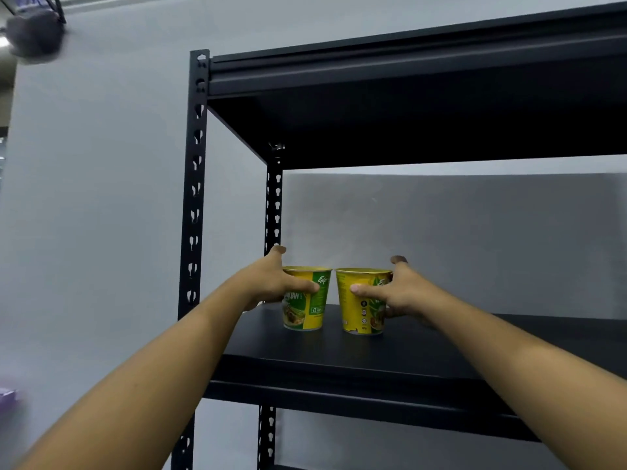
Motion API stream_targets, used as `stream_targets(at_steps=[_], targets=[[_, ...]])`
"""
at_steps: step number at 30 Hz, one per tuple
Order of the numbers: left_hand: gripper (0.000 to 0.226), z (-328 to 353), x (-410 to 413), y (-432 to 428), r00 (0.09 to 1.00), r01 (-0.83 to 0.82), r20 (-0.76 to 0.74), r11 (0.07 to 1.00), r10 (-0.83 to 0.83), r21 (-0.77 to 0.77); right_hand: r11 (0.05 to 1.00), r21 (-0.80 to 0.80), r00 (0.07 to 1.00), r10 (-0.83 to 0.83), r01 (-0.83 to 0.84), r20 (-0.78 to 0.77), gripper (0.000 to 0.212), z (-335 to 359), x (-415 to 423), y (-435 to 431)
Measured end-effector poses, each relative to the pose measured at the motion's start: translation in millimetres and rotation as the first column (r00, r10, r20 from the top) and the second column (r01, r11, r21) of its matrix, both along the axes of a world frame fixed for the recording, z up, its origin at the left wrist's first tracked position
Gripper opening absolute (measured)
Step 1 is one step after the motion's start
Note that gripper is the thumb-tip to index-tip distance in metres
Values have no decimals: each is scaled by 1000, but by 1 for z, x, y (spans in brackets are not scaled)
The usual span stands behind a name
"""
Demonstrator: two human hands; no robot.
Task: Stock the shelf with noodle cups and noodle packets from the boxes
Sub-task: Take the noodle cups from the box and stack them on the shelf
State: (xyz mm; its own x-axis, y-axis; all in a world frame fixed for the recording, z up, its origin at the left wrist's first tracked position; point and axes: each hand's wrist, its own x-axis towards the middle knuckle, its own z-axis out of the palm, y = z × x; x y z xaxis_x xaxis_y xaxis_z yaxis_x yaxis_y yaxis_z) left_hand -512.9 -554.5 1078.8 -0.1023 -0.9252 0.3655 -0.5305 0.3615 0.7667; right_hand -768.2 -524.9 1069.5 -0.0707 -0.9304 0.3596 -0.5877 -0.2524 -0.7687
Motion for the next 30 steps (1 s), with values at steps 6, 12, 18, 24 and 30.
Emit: stream_targets(at_steps=[6, 12, 18, 24, 30], targets=[[108, 6, -1, -35, 997, -65, 45, 997, 63, 43, 998, 29, 995, -58, 61, -79, 106, 7, 3, -34], [93, 12, -10, -61, 997, -79, 0, 992, 80, 96, 988, 13, 975, -151, 155, -165, 110, 8, 13, -64], [94, 0, -8, -77, 996, -84, -32, 995, 86, 51, 984, -28, 954, -176, 174, -243, 103, -5, 14, -72], [56, -12, -7, -75, 995, -101, 21, 995, 101, 13, 982, -40, 946, -187, 183, -266, 99, -8, 16, -72], [57, -14, -3, -77, 993, -101, 61, 995, 101, -9, 981, -46, 943, -195, 189, -269, 102, -7, 16, -75]])
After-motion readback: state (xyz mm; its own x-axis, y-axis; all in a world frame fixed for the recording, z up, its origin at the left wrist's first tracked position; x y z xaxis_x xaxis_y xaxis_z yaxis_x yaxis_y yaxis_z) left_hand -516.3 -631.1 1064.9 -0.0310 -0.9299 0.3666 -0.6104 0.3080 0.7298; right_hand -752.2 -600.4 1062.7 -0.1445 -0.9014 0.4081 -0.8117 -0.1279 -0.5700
